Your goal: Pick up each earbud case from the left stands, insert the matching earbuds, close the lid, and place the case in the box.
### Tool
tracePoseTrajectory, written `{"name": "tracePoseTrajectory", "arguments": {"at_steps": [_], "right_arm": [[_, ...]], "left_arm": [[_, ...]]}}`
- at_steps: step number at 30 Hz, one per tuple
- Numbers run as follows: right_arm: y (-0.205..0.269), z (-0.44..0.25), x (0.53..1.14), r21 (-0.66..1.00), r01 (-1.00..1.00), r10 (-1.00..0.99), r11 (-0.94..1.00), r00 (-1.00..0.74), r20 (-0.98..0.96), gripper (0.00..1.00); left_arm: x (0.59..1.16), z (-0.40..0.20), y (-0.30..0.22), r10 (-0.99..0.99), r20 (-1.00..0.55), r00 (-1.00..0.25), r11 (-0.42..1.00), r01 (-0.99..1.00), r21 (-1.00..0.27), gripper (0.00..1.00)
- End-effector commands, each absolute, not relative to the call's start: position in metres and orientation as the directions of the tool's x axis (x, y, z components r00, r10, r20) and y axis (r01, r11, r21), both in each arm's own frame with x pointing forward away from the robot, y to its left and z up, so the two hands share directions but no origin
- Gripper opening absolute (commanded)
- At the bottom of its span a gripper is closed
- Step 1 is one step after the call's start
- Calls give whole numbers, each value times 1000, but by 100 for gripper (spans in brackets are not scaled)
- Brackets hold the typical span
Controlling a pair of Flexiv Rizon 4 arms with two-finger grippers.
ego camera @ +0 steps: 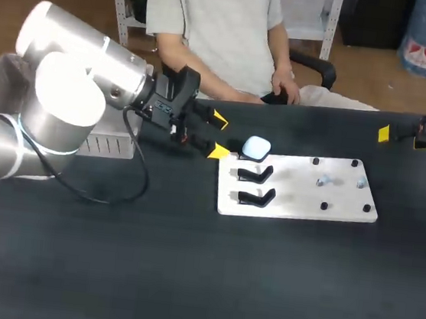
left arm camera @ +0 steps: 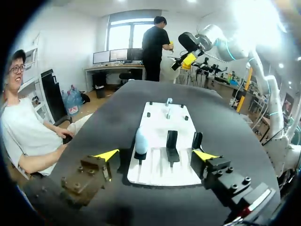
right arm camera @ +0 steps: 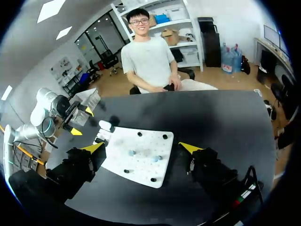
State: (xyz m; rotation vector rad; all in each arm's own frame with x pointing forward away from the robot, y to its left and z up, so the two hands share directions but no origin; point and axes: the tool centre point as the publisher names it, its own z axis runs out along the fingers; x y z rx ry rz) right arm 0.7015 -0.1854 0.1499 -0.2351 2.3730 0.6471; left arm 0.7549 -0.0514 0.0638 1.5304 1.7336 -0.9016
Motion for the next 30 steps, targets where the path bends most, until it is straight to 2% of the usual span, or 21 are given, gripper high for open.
{"name": "tracePoseTrajectory", "arguments": {"at_steps": [1,4,8,10,15,21,24,30], "right_arm": [[-186,150,701,390,-327,-1,861,-767,-642,100],[-186,150,701,390,-327,-1,861,-767,-642,100],[-186,150,701,390,-327,-1,861,-767,-642,100],[-186,150,701,390,-327,-1,861,-767,-642,100],[-186,150,701,390,-327,-1,861,-767,-642,100],[-186,150,701,390,-327,-1,861,-767,-642,100],[-186,150,701,390,-327,-1,861,-767,-642,100],[-186,150,701,390,-327,-1,861,-767,-642,100]], "left_arm": [[768,50,-65,534,-839,-104,41,994,-97,100],[772,48,-69,525,-846,-98,36,995,-93,94],[777,44,-76,509,-855,-101,38,995,-95,75],[777,42,-78,505,-857,-102,36,995,-97,72],[775,35,-84,500,-861,-97,38,995,-91,73],[775,29,-89,491,-864,-109,42,994,-101,64],[775,27,-91,488,-866,-111,40,994,-104,70],[777,21,-96,479,-872,-105,35,994,-101,68]]}}
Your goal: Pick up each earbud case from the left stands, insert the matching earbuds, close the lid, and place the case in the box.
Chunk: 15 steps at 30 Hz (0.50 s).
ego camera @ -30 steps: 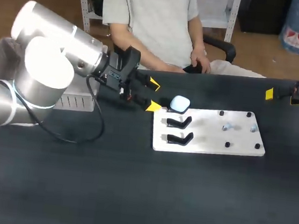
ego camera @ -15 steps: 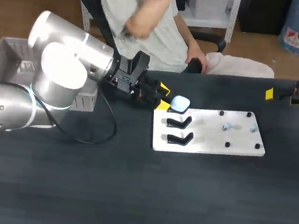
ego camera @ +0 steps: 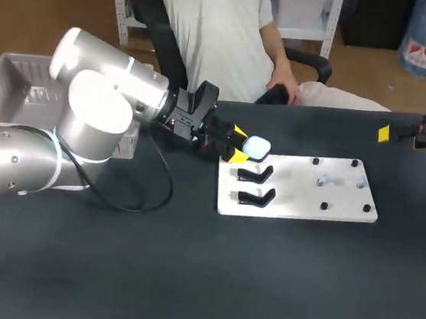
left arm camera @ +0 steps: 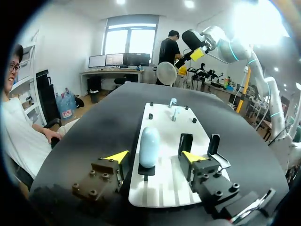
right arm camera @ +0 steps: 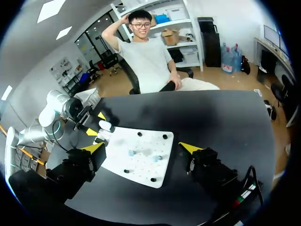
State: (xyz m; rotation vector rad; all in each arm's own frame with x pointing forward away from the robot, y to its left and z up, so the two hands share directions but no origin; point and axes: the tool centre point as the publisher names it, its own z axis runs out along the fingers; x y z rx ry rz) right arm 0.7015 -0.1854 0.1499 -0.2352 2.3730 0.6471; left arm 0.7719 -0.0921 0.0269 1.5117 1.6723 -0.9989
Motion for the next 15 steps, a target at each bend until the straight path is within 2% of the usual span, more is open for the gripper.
{"name": "tracePoseTrajectory", "arguments": {"at_steps": [1,7,13,15], "right_arm": [[-186,150,701,390,-327,-1,861,-767,-642,100],[-186,150,701,390,-327,-1,861,-767,-642,100],[-186,150,701,390,-327,-1,861,-767,-642,100],[-186,150,701,390,-327,-1,861,-767,-642,100]], "left_arm": [[778,21,-96,478,-872,-103,35,995,-99,67],[786,16,-97,474,-875,-100,42,995,-91,62],[790,17,-101,468,-879,-96,35,995,-90,61],[790,17,-103,467,-880,-89,31,996,-85,64]]}}
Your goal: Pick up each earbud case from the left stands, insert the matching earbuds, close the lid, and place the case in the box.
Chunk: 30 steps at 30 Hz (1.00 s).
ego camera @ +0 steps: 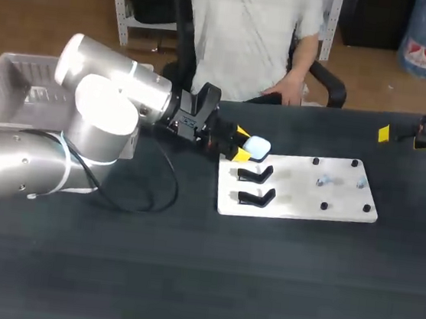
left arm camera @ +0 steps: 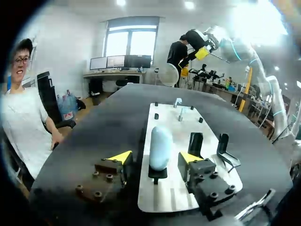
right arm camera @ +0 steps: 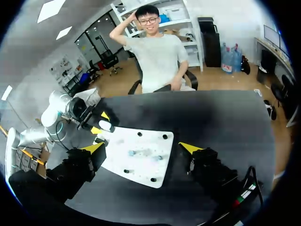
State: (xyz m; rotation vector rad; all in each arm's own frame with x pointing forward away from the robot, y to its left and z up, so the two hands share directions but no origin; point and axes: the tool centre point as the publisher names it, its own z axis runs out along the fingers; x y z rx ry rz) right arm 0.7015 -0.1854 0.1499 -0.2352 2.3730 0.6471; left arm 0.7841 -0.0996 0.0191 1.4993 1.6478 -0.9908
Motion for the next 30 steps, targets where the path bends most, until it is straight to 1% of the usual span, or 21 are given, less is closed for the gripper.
{"name": "tracePoseTrajectory", "arguments": {"at_steps": [1,3,4,5,6,8,13,16,21,24,30], "right_arm": [[-186,150,701,390,-327,-1,861,-767,-642,100],[-186,150,701,390,-327,-1,861,-767,-642,100],[-186,150,701,390,-327,-1,861,-767,-642,100],[-186,150,701,390,-327,-1,861,-767,-642,100],[-186,150,701,390,-327,-1,861,-767,-642,100],[-186,150,701,390,-327,-1,861,-767,-642,100],[-186,150,701,390,-327,-1,861,-767,-642,100],[-186,150,701,390,-327,-1,861,-767,-642,100],[-186,150,701,390,-327,-1,861,-767,-642,100],[-186,150,701,390,-327,-1,861,-767,-642,100],[-186,150,701,390,-327,-1,861,-767,-642,100]], "left_arm": [[790,19,-104,466,-881,-86,26,996,-84,65],[789,19,-104,465,-881,-82,23,996,-81,61],[789,19,-105,466,-881,-80,20,997,-80,58],[789,19,-106,466,-881,-78,17,997,-79,51],[789,19,-107,466,-882,-77,16,997,-78,49],[789,19,-109,465,-882,-75,13,997,-78,50],[789,19,-110,463,-883,-75,6,997,-81,44],[789,17,-112,462,-884,-75,5,997,-82,46],[789,15,-112,463,-884,-67,0,997,-76,46],[787,15,-112,463,-885,-57,-6,998,-67,48],[786,12,-113,466,-883,-52,-8,998,-63,47]]}}
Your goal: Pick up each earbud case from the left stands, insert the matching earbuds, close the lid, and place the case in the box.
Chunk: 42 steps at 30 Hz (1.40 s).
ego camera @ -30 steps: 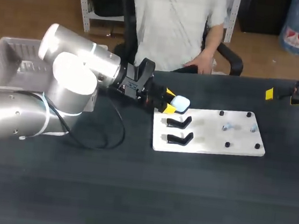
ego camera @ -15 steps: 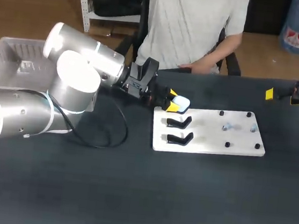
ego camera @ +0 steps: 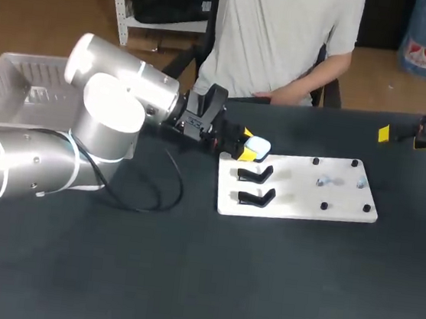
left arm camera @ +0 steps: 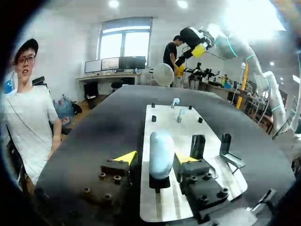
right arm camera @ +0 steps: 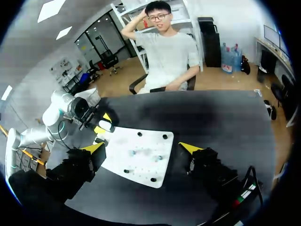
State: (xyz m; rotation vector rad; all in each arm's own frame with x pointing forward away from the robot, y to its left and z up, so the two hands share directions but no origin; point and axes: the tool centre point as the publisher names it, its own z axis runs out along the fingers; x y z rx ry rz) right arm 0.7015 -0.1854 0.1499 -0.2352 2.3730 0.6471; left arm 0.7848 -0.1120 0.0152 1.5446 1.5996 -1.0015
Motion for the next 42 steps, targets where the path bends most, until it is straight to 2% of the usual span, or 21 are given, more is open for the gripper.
{"name": "tracePoseTrajectory", "arguments": {"at_steps": [1,14,17,18,19,20,34,42], "right_arm": [[-186,150,701,390,-327,-1,861,-767,-642,100],[-186,150,701,390,-327,-1,861,-767,-642,100],[-186,150,701,390,-327,-1,861,-767,-642,100],[-186,150,701,390,-327,-1,861,-767,-642,100],[-186,150,701,390,-327,-1,861,-767,-642,100],[-186,150,701,390,-327,-1,861,-767,-642,100],[-186,150,701,390,-327,-1,861,-767,-642,100],[-186,150,701,390,-327,-1,861,-767,-642,100]], "left_arm": [[786,12,-113,467,-883,-49,-10,998,-61,47],[786,11,-116,458,-888,-41,-13,999,-53,42],[784,11,-117,457,-889,-34,-18,999,-48,36],[784,11,-118,457,-889,-32,-19,999,-46,30],[784,10,-118,456,-889,-31,-20,999,-45,10],[783,10,-118,456,-890,-29,-21,999,-44,0],[765,40,-99,412,-911,-7,-21,1000,-17,0],[733,82,-94,276,-961,-33,44,999,-22,0]]}}
